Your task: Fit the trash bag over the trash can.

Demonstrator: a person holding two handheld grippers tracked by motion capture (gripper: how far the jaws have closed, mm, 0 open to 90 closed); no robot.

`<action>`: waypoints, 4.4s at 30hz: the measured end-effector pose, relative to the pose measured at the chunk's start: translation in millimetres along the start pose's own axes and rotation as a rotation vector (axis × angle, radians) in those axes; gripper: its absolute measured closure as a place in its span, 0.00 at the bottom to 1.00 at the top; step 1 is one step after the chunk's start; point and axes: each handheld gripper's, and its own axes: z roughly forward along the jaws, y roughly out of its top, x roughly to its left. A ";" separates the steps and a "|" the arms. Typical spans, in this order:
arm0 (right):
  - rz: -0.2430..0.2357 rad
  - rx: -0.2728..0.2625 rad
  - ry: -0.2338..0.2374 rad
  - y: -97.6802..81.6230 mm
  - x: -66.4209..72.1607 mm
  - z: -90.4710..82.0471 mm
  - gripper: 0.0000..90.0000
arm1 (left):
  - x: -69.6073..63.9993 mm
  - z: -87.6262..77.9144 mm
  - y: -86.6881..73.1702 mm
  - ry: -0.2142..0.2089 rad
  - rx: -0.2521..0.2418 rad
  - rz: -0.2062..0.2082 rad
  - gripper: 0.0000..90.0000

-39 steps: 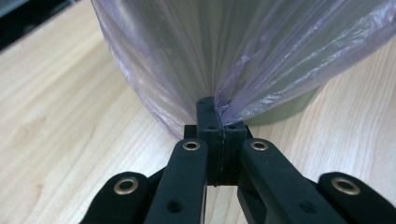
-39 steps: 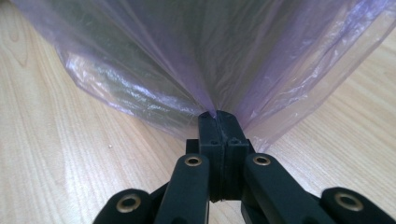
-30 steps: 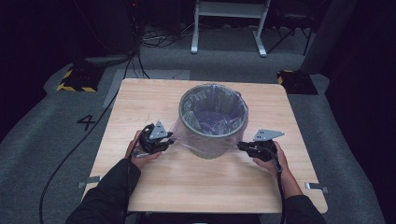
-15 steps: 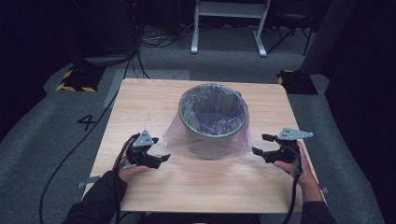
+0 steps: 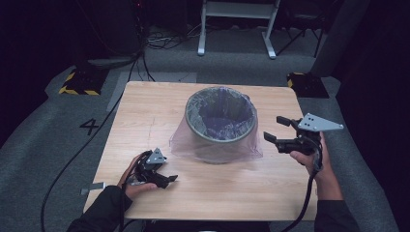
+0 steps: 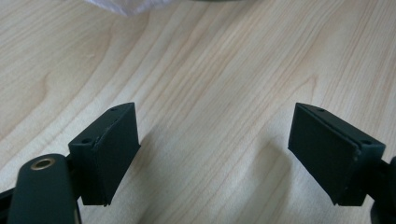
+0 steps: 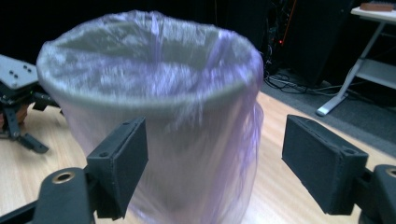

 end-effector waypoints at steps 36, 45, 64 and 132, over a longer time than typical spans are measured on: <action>-0.125 0.179 0.059 75.8 29.0 106.3 0.25 | 0.0 -1.8 -6.4 0.002 -0.018 0.036 0.17; -0.118 0.240 0.073 72.6 29.6 118.9 0.25 | -0.1 -1.9 -6.7 -0.007 -0.018 0.043 0.17; -0.154 0.350 0.077 65.2 29.9 131.8 0.24 | -0.1 -1.9 -6.7 -0.007 -0.019 0.043 0.17; -0.108 0.190 -0.046 53.9 23.6 37.3 0.19 | -0.1 -1.8 -6.6 -0.008 -0.019 0.045 0.17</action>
